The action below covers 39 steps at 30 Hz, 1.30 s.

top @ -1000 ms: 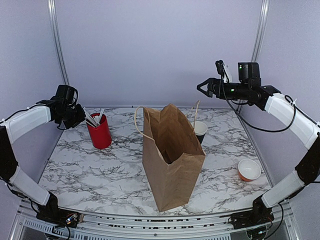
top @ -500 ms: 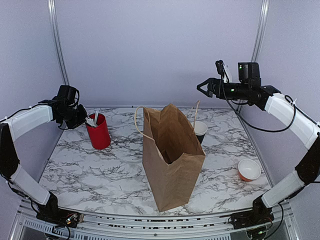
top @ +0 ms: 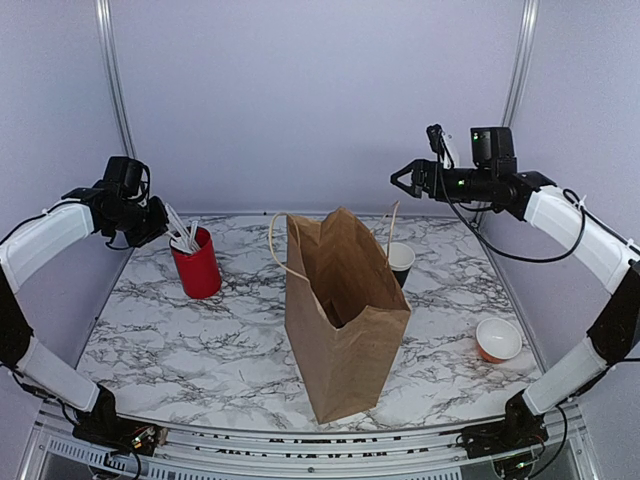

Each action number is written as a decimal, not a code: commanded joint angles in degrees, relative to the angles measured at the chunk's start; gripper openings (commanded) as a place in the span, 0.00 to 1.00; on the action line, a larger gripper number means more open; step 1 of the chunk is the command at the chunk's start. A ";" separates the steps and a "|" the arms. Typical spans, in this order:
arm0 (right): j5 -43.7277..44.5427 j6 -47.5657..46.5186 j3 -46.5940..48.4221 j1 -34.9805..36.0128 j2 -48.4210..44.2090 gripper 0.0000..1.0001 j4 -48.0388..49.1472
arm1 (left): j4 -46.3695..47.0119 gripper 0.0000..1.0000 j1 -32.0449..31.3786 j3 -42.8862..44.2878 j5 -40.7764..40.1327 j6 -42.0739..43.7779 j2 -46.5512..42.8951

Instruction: Pack the takeout coffee

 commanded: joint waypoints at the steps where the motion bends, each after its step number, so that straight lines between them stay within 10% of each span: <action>1: -0.85 -0.17 2.16 -0.43 0.73 0.96 0.07 | -5.52 0.00 -0.06 2.52 0.83 2.06 -4.09; 39: -1.17 -0.16 5.16 -0.42 3.90 0.95 -1.66 | -19.08 0.00 -0.23 21.64 10.06 9.47 -19.21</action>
